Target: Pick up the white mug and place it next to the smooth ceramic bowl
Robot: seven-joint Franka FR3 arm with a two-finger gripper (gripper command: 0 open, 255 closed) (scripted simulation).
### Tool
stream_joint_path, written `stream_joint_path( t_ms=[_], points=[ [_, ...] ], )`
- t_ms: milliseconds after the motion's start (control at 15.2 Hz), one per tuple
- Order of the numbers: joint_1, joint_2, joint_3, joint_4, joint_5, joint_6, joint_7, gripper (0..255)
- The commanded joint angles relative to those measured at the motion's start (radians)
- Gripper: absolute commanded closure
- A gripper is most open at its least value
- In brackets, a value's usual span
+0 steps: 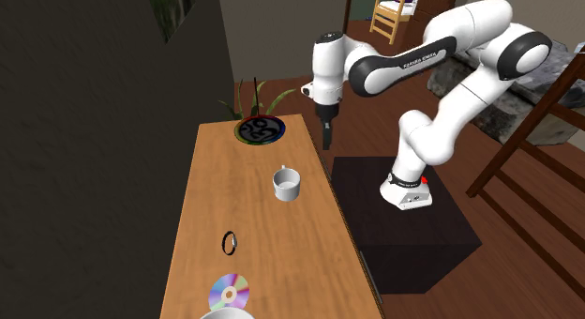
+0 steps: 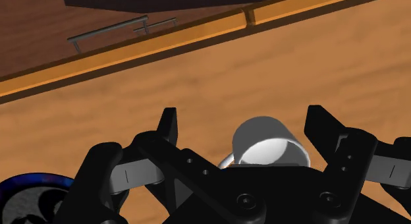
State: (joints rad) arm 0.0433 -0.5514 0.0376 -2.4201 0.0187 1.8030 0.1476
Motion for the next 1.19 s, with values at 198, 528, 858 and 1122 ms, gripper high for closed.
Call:
stream_joint_path(
  t_ms=[198,528,858,1122],
  points=[
    [0.022,0.166,0.051,0.042,0.006,0.139,0.05,0],
    [0.039,0.339,0.098,0.105,-0.012,0.258,0.105,0],
    [0.057,0.522,0.134,0.201,-0.055,0.351,0.169,0],
    [0.063,0.582,0.14,0.217,-0.073,0.396,0.188,0]
  ],
)
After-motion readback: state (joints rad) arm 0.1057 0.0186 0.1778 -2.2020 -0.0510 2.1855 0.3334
